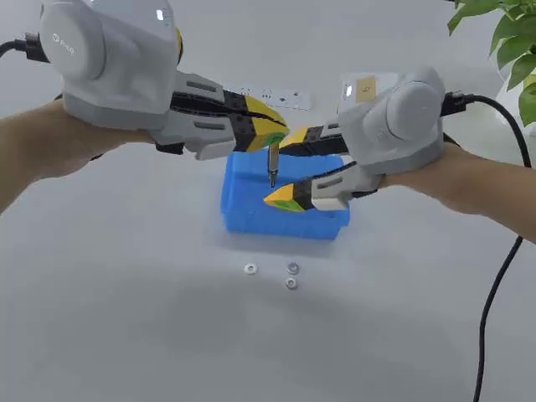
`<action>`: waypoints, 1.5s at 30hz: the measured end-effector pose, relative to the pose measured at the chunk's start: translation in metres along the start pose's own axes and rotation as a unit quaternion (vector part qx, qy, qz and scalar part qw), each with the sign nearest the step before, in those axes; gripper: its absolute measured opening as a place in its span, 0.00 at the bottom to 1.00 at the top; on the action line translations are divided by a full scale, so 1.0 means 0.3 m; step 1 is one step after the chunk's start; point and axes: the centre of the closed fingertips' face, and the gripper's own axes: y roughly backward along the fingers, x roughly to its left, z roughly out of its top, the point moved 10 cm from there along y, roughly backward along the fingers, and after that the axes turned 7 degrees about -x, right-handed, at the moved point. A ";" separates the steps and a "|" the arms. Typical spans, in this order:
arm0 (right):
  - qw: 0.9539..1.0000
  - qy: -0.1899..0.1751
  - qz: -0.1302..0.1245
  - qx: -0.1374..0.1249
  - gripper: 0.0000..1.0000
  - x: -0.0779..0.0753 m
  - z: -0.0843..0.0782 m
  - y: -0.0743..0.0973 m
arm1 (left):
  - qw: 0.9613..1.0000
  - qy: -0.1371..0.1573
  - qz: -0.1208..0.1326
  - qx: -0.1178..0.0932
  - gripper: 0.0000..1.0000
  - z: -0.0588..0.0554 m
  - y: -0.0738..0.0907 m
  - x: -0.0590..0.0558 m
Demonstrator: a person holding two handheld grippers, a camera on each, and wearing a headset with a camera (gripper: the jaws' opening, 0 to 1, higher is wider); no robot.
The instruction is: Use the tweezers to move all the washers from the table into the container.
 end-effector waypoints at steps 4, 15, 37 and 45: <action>0.999 -0.020 -0.026 -0.019 0.63 0.026 -0.013 0.058 | 1.000 -0.005 0.002 0.005 0.04 0.008 0.018 -0.002; 0.989 -0.084 -0.091 -0.075 0.89 0.131 -0.052 0.202 | 1.000 -0.011 0.008 0.006 0.04 0.032 0.059 -0.053; 0.989 -0.120 -0.082 -0.030 1.00 0.317 -0.142 0.291 | 1.000 0.019 0.009 0.010 0.04 -0.068 0.101 -0.250; 0.989 -0.130 -0.065 -0.024 1.00 0.328 -0.175 0.283 | 1.000 0.028 0.005 0.005 0.04 -0.113 0.103 -0.278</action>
